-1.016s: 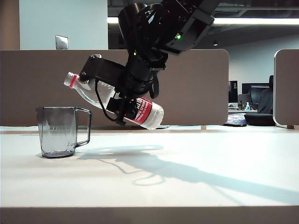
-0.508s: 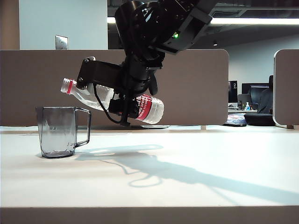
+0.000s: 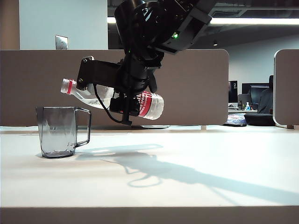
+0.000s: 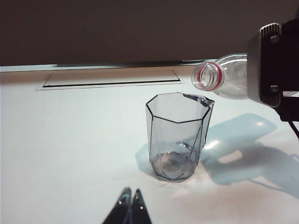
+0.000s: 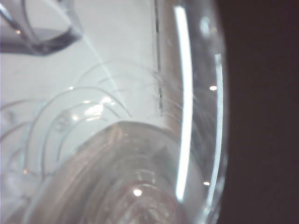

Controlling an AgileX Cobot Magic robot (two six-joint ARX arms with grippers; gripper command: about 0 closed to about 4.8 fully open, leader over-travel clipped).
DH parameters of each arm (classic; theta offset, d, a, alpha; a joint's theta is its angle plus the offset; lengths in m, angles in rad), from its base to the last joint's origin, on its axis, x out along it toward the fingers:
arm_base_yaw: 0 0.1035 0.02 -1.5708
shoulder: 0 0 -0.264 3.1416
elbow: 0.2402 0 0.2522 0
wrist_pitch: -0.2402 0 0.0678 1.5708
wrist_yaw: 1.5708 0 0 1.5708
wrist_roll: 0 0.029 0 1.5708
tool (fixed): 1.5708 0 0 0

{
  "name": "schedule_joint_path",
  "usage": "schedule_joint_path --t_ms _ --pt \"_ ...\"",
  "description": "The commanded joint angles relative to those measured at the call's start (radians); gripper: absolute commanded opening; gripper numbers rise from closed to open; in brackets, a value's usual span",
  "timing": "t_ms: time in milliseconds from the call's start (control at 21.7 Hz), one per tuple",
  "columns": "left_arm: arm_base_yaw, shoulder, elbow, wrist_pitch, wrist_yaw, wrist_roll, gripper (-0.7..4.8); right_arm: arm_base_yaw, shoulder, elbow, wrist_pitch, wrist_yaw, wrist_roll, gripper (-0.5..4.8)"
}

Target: Pick up the mineral water bottle on the table and pour water into the mug until it's half full.

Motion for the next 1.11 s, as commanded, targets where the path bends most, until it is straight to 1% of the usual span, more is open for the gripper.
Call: schedule_joint_path --t_ms 46,416,646,785,1108 --pt "0.001 0.000 0.003 0.006 0.004 0.000 -0.05 0.003 -0.003 0.012 0.084 0.013 -0.041 2.68" --pt "0.001 0.000 0.003 0.006 0.004 0.000 -0.05 0.002 -0.003 0.013 0.100 0.013 -0.113 2.68" --pt "0.001 0.000 0.003 0.006 0.004 0.000 -0.05 0.000 -0.003 0.013 0.105 0.013 -0.115 2.68" --pt "0.001 0.000 0.003 0.006 0.004 0.000 -0.05 -0.004 -0.003 0.013 0.105 0.016 -0.144 2.68" --pt "0.001 0.000 0.003 0.006 0.004 0.000 -0.05 -0.010 -0.002 0.013 0.105 0.016 -0.157 2.68"
